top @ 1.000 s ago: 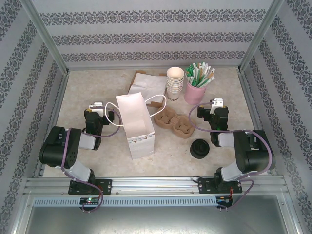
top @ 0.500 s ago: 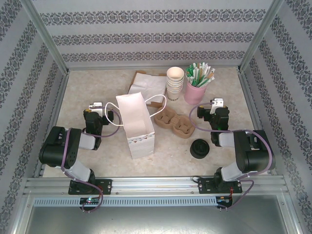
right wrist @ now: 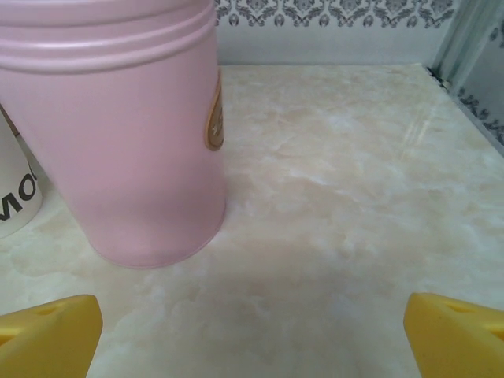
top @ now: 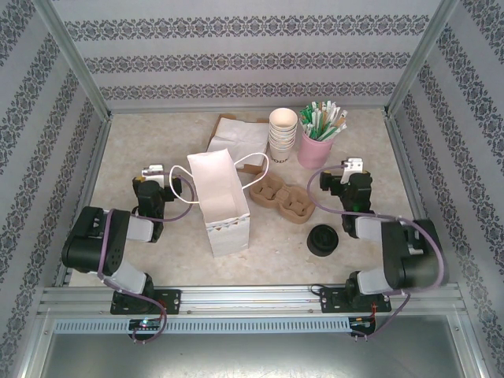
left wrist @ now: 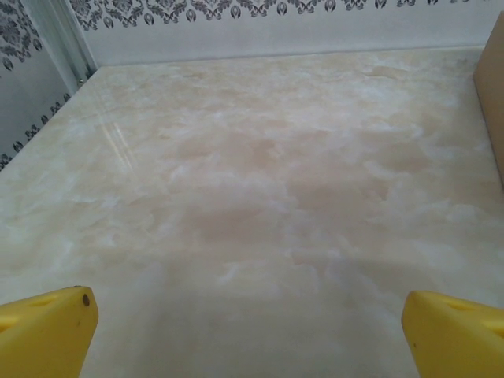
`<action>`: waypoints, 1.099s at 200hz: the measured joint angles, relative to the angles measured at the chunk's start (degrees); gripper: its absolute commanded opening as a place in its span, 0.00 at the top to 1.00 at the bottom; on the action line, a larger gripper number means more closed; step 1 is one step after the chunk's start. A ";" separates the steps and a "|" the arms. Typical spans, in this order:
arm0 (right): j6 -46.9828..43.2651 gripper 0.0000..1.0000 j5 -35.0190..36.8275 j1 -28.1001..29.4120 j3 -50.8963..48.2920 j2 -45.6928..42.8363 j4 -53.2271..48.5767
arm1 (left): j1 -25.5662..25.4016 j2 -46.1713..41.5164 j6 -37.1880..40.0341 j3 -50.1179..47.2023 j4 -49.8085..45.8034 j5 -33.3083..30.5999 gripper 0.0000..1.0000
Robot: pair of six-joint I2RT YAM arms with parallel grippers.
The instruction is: Pack the takeout coffee
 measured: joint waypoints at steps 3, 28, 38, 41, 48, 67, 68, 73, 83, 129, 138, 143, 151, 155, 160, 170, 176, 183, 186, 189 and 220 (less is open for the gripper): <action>0.17 0.02 0.31 0.00 0.24 -1.44 -1.57 | 0.00 -0.83 -0.02 0.00 -0.55 -0.24 0.00; 4.90 0.02 4.72 -0.02 5.90 -12.92 -17.35 | 0.00 -14.97 -3.72 0.04 -10.14 -6.03 0.00; 9.44 0.02 7.37 -0.09 8.72 -16.59 -24.00 | -0.02 -22.58 -6.75 0.37 -14.88 -8.46 0.00; 11.67 0.02 8.22 -0.28 9.75 -17.66 -26.71 | 0.00 -24.55 -7.85 0.59 -16.50 -8.90 0.00; 15.61 0.02 9.40 -0.90 11.78 -19.87 -32.46 | 0.02 -29.75 -10.97 1.38 -20.90 -10.29 0.00; 23.89 0.02 8.44 -5.14 15.61 -24.87 -44.22 | 0.11 -42.40 -18.64 3.37 -31.28 -11.45 0.00; 24.15 0.02 8.26 -5.33 15.72 -25.00 -44.57 | 0.15 -43.19 -19.04 3.39 -31.82 -11.28 0.00; 26.18 0.02 7.41 -6.73 16.57 -26.01 -47.10 | 0.26 -46.29 -20.33 3.41 -33.62 -10.95 0.00; 29.81 0.02 5.53 -9.11 18.69 -27.23 -52.09 | 0.39 -51.80 -22.69 3.34 -37.46 -9.97 0.00; 41.18 0.22 -6.08 -8.33 37.77 -23.89 -68.24 | 0.42 -67.14 -34.88 3.32 -49.42 -1.33 0.02; 42.95 0.24 -7.34 -5.88 41.22 -22.95 -69.29 | 0.42 -66.73 -36.92 4.98 -53.20 1.09 0.04; 43.98 0.25 -7.48 -4.17 42.86 -22.43 -69.83 | 0.42 -65.99 -37.88 6.40 -55.76 2.27 0.06; 45.44 0.29 -7.72 -0.61 45.42 -21.44 -70.38 | 0.42 -64.17 -39.06 8.92 -59.58 3.98 0.07; 45.99 0.30 -7.52 1.16 46.45 -20.85 -70.69 | 0.42 -62.90 -39.63 10.54 -61.88 4.83 0.08; 46.56 0.33 -7.50 3.39 47.89 -20.04 -71.10 | 0.42 -61.24 -40.04 12.39 -64.08 5.79 0.08; 48.46 0.37 -7.06 7.85 50.97 -17.77 -72.22 | 0.42 -57.92 -40.68 16.13 -68.81 7.61 0.08; 49.27 0.39 -6.93 10.14 52.85 -16.04 -72.67 | 0.42 -55.98 -41.05 18.12 -71.19 8.48 0.09; 50.16 0.43 -6.84 12.57 55.06 -13.75 -73.00 | 0.42 -53.88 -41.46 20.24 -73.77 9.62 0.09; 50.27 0.44 -6.88 13.38 55.95 -12.70 -73.11 | 0.42 -53.16 -41.64 20.94 -74.62 10.08 0.09; 50.77 0.45 -6.84 14.16 56.81 -11.69 -73.26 | 0.42 -52.30 -41.86 21.66 -75.52 10.71 0.10; 54.45 0.62 -6.54 18.82 64.13 0.04 -74.51 | 0.42 -48.41 -44.06 23.04 -80.00 16.24 0.16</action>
